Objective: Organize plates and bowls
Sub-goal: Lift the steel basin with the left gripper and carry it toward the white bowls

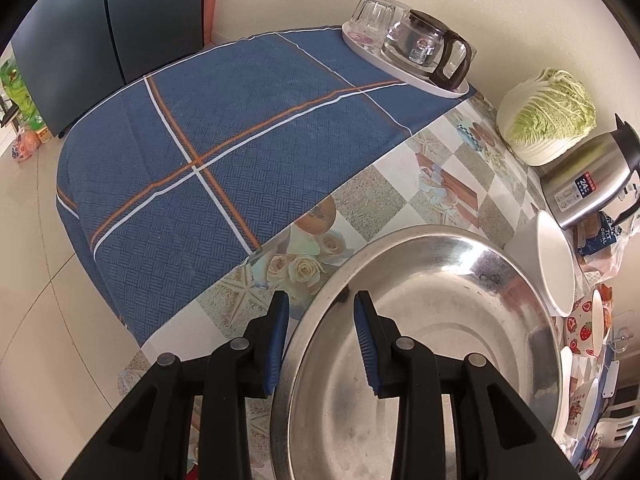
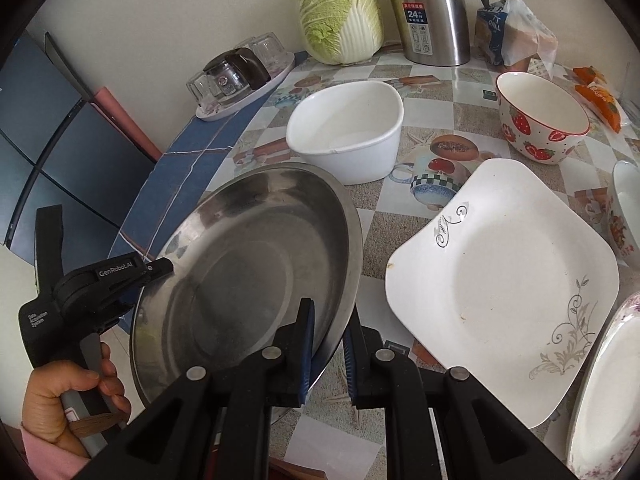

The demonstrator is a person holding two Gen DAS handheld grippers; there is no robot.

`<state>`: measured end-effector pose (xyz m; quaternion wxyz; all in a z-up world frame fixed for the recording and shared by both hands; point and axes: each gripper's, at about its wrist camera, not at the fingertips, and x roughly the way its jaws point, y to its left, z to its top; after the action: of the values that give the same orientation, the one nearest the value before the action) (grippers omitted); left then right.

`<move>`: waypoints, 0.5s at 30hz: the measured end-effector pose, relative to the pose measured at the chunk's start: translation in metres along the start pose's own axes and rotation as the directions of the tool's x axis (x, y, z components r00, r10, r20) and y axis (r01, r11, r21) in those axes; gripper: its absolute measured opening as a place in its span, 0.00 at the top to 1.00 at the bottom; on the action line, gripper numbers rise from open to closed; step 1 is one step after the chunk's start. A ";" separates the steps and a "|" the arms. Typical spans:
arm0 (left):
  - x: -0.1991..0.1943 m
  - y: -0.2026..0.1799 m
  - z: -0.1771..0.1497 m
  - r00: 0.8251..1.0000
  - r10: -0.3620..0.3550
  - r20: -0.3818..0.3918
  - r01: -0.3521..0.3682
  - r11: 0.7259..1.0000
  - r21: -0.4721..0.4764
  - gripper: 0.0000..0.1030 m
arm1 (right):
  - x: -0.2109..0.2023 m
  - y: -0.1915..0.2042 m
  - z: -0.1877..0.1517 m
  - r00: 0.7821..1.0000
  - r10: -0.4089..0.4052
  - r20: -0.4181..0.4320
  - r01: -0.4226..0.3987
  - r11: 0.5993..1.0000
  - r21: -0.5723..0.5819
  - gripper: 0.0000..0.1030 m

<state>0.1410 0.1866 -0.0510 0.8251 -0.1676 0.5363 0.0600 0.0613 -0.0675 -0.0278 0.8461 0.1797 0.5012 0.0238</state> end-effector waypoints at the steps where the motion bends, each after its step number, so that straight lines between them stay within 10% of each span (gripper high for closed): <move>1: -0.002 -0.001 0.000 1.000 -0.001 0.005 0.001 1.000 0.001 0.66 | -0.002 0.000 0.000 1.000 0.003 0.005 -0.003 1.000 0.000 0.86; 15: -0.034 -0.042 -0.010 0.995 -0.040 0.088 0.033 0.996 0.079 0.66 | -0.037 -0.022 0.004 0.998 -0.001 0.069 0.000 1.000 0.019 0.86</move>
<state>0.1295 0.1466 -0.0154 0.8551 -0.1426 0.4974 0.0316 0.0434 -0.0970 -0.0018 0.8611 0.1882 0.4722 0.0127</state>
